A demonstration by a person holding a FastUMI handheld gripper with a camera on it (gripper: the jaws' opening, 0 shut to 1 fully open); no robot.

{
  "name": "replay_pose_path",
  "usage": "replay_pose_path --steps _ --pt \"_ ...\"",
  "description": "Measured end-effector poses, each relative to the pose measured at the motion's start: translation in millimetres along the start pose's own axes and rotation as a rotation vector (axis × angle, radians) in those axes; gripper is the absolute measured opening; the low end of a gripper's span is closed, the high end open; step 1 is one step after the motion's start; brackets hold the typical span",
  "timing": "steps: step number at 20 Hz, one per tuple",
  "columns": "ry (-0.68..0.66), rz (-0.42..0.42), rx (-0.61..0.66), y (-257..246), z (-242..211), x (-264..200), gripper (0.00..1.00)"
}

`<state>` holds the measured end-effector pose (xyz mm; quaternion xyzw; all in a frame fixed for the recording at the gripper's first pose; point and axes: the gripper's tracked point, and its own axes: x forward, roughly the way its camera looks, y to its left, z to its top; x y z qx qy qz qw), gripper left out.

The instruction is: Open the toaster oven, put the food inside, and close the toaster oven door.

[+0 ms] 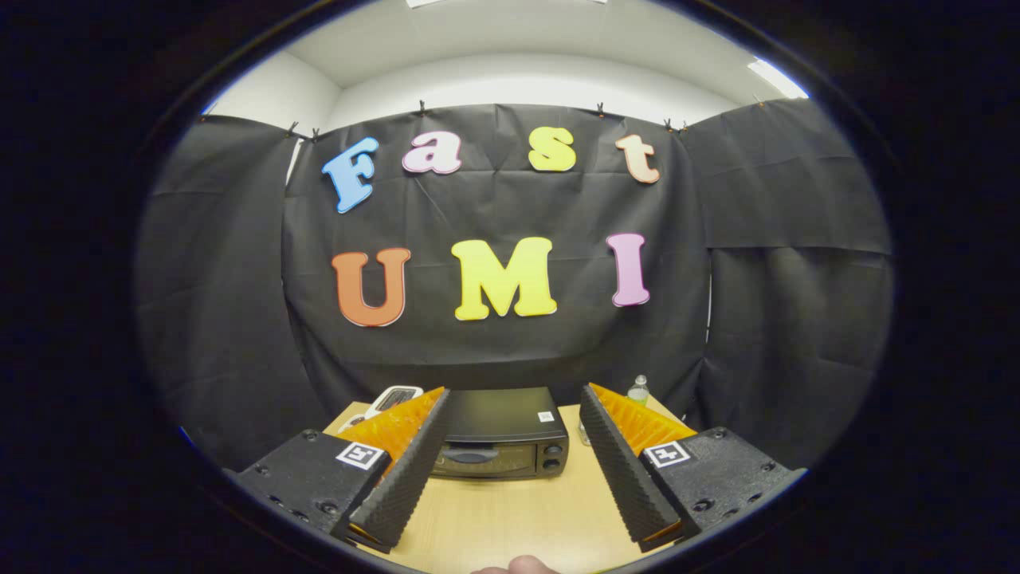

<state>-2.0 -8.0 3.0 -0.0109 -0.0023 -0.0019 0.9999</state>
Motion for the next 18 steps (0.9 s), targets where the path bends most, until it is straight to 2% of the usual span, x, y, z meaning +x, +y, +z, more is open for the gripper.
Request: replay_pose_path --steps 18 --pt "0.014 0.014 0.012 -1.7 -5.4 17.7 1.0"
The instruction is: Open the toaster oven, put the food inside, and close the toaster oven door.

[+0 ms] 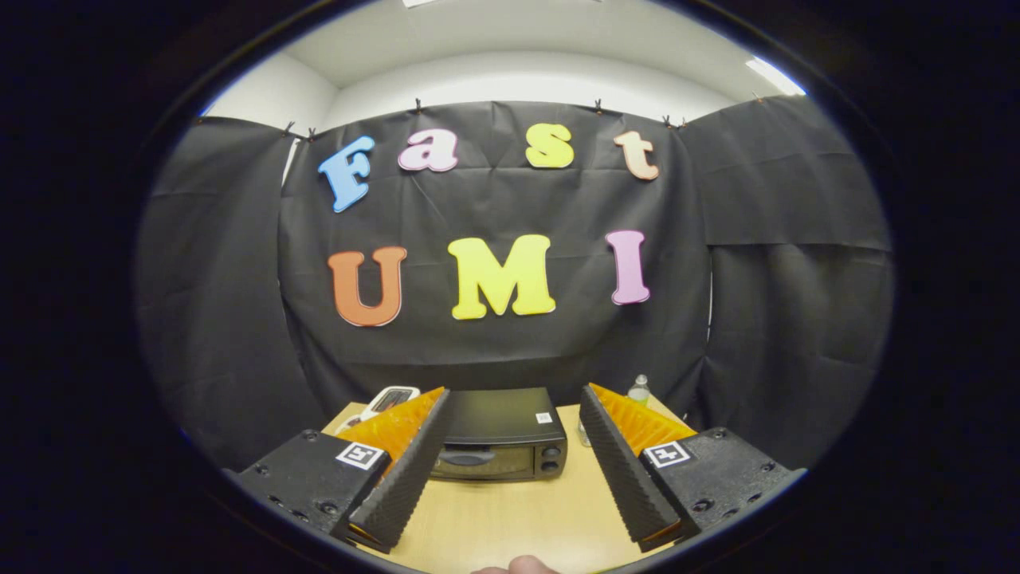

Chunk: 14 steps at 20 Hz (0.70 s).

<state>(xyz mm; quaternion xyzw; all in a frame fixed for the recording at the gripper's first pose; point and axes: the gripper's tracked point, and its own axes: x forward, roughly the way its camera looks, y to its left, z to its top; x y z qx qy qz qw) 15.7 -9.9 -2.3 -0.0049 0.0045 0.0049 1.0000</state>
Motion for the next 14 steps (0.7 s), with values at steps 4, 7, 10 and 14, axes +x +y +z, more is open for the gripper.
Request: replay_pose_path --steps 4,7,10,14 --pt "0.016 0.02 0.022 6.5 -7.3 10.3 1.0" --pt "0.029 0.033 0.033 11.5 -18.5 23.7 1.0" --pt "0.056 0.03 0.039 16.8 -41.1 46.4 1.0" --pt "0.122 0.06 0.057 35.7 -82.2 87.5 1.0"
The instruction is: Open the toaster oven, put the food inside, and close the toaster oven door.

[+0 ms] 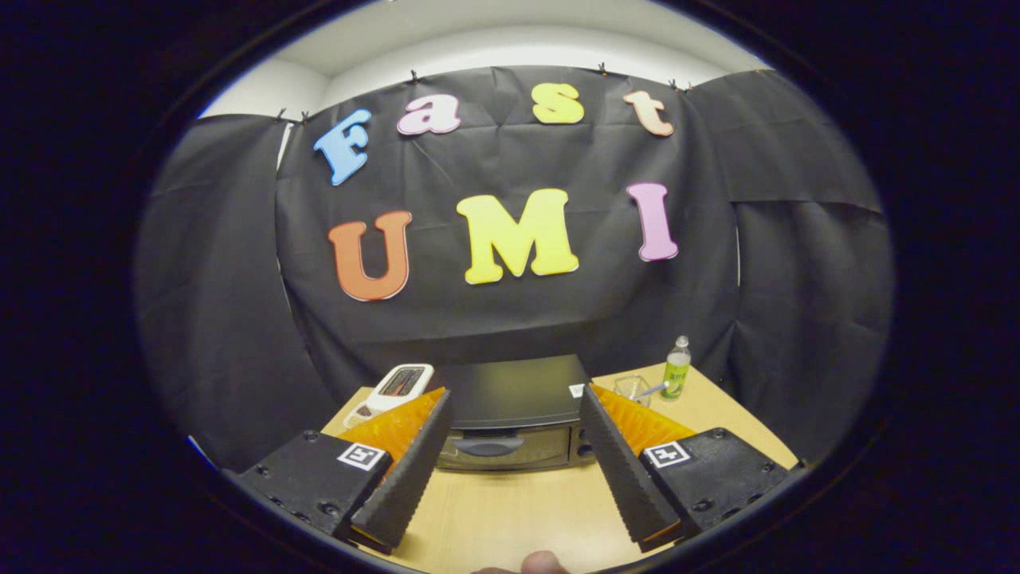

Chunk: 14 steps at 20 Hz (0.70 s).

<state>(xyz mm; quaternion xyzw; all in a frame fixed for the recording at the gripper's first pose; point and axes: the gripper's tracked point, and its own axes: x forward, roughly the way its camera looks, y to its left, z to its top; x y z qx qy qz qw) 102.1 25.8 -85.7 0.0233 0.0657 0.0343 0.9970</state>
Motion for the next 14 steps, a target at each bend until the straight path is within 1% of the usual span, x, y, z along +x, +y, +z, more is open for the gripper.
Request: replay_pose_path --steps 2,6,10,14 --pt "0.023 0.015 0.004 8.2 -15.3 28.5 1.0" --pt "0.079 0.018 -0.038 16.5 -54.8 87.1 1.0" --pt "0.131 0.011 -0.083 20.0 -90.9 130.8 1.0" --pt "0.162 0.005 -0.113 21.8 -111.6 166.6 1.0"
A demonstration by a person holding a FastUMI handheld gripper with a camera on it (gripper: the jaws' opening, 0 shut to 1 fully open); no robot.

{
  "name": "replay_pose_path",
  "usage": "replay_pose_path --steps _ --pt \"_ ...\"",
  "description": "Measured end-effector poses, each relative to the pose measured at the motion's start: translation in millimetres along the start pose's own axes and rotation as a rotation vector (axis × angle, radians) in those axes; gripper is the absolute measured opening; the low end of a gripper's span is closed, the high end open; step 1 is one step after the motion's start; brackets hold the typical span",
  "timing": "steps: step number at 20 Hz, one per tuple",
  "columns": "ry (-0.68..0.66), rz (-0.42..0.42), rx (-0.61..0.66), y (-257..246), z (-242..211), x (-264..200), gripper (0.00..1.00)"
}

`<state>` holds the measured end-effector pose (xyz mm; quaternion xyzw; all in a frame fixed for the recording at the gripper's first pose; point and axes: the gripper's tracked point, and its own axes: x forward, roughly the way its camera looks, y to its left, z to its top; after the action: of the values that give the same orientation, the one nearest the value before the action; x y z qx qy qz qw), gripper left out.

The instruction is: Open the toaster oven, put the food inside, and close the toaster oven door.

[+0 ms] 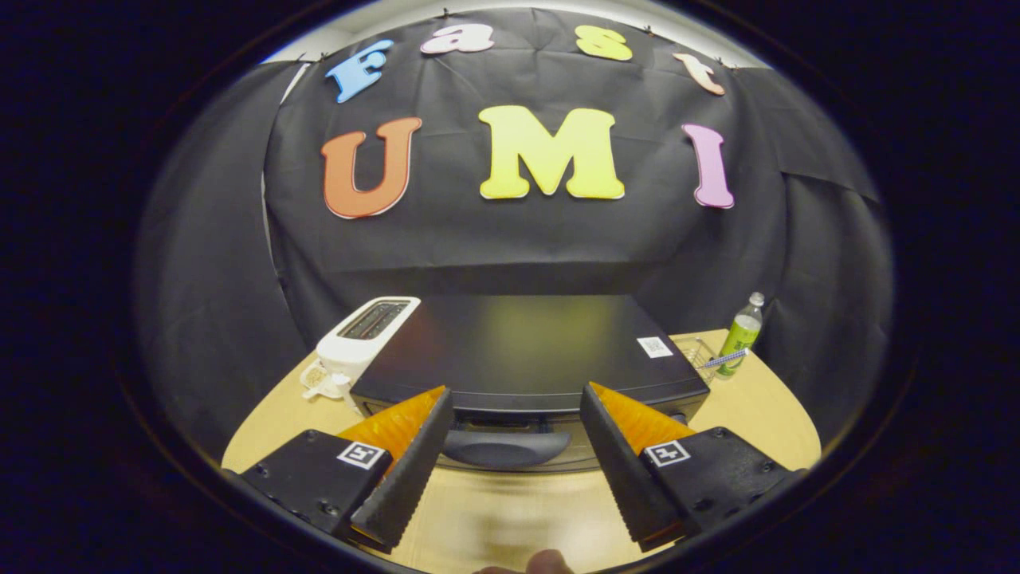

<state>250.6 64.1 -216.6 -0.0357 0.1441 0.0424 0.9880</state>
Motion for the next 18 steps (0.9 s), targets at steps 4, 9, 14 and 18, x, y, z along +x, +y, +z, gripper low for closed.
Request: replay_pose_path --steps 4,9,14,18 --pt "0.033 -0.004 -0.023 2.1 -12.2 17.4 1.0" --pt "0.03 -0.003 -0.048 4.3 -27.6 15.1 1.0" --pt "0.031 0.004 -0.024 3.3 -35.5 8.2 1.0" --pt "0.056 0.006 -0.014 2.8 -53.4 -11.6 1.0"
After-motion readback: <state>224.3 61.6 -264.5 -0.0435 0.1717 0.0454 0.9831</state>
